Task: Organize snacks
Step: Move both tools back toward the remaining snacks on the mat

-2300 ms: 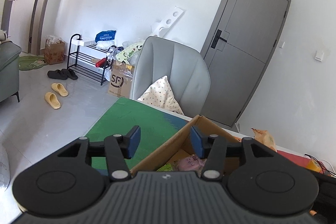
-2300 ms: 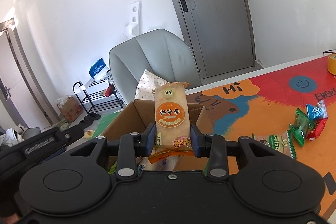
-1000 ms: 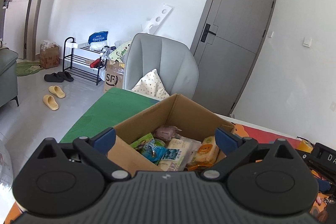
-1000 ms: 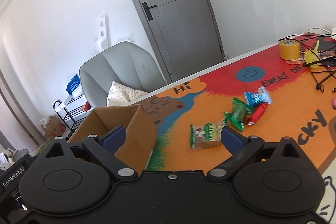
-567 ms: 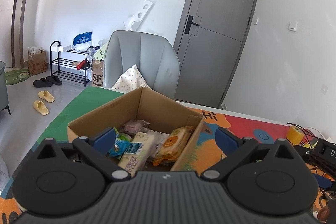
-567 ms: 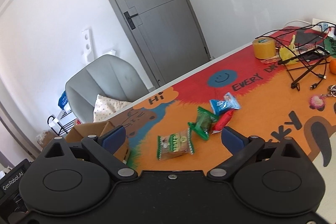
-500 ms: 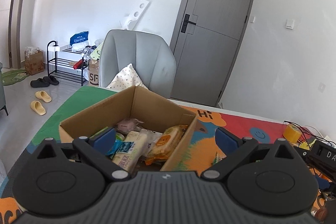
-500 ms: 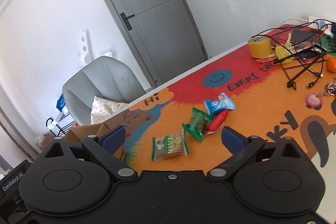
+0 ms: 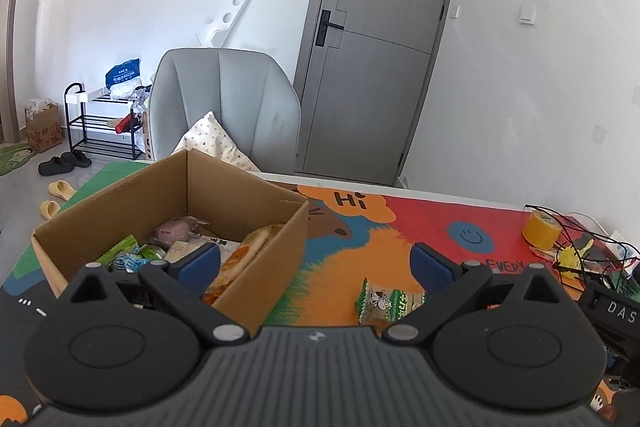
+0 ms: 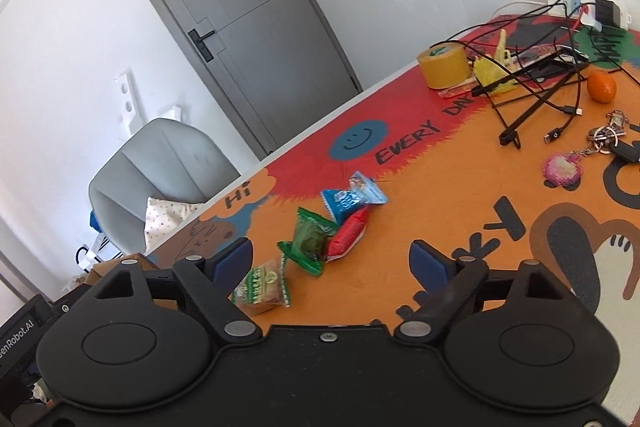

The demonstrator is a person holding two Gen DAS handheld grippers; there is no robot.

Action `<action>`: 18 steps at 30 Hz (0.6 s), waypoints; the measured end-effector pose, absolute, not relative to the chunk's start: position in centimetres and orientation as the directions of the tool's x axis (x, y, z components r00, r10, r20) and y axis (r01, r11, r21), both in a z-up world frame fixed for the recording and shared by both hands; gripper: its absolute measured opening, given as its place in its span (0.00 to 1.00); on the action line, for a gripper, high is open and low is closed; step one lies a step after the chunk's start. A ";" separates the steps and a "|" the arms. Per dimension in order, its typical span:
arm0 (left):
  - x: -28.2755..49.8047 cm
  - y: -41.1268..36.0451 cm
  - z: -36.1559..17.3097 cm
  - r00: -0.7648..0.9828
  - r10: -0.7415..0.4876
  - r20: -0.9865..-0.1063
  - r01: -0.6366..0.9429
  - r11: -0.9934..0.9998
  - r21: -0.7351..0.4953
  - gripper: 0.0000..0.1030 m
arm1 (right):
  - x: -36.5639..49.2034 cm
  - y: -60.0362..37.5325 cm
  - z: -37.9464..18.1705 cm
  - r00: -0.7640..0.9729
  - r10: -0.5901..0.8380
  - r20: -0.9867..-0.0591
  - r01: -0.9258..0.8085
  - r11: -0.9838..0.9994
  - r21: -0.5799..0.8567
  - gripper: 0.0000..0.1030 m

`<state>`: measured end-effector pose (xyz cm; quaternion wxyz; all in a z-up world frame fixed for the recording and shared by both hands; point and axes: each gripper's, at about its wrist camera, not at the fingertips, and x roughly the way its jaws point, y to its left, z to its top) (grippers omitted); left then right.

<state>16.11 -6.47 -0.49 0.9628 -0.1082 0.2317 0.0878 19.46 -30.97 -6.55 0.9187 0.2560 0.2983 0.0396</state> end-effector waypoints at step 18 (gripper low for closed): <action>22.9 -10.3 -3.1 0.834 0.098 -0.543 -0.186 0.976 -0.110 0.97 | 25.5 -31.6 -9.1 0.756 0.264 -0.599 0.106 0.854 0.510 0.63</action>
